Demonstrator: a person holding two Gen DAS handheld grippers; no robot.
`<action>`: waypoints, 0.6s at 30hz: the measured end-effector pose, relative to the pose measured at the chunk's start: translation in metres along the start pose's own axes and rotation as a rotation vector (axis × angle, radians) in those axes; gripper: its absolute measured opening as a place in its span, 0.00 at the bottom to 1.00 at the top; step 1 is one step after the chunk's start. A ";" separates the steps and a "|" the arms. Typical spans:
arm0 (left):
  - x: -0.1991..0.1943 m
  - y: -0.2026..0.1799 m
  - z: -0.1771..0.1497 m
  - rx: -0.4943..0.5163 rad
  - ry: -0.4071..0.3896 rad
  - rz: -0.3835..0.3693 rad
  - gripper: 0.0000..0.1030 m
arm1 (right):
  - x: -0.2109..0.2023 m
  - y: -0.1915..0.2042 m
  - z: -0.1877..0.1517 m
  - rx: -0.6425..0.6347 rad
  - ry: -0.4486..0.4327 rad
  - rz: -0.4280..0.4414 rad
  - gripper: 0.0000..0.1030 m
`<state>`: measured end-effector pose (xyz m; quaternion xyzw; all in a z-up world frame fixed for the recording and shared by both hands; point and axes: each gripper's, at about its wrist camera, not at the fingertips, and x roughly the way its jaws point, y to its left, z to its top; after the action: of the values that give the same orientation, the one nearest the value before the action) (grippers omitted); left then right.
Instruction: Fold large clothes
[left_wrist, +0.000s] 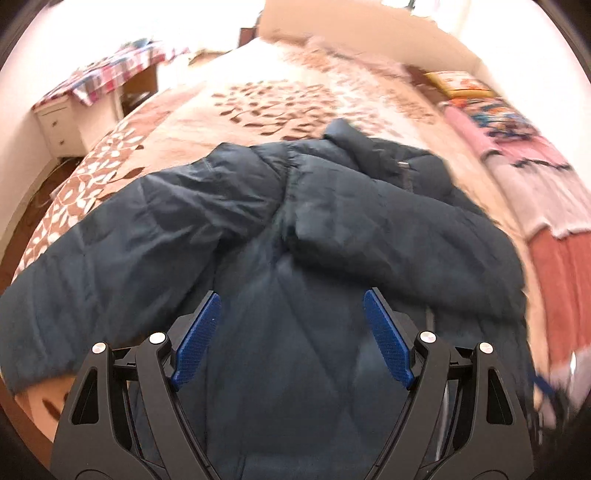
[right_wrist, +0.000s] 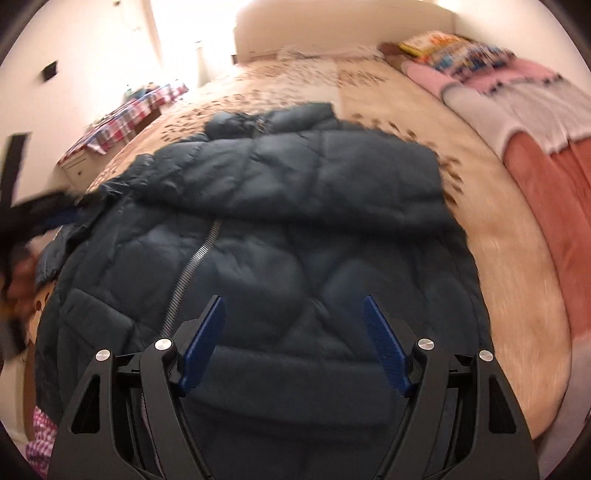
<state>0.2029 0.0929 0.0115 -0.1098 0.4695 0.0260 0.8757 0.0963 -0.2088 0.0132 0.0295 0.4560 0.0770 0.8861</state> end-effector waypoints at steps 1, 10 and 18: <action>0.015 -0.002 0.010 -0.018 0.015 0.003 0.77 | 0.001 -0.008 0.001 0.028 0.004 0.012 0.72; 0.069 -0.003 0.031 -0.130 0.044 0.123 0.60 | 0.066 -0.118 0.032 0.677 0.062 0.306 0.66; 0.044 -0.001 0.017 -0.112 0.013 0.063 0.00 | 0.079 -0.143 0.048 0.820 0.014 0.275 0.10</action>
<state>0.2411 0.0930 -0.0153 -0.1442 0.4761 0.0790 0.8639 0.1966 -0.3364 -0.0401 0.4391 0.4469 0.0068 0.7794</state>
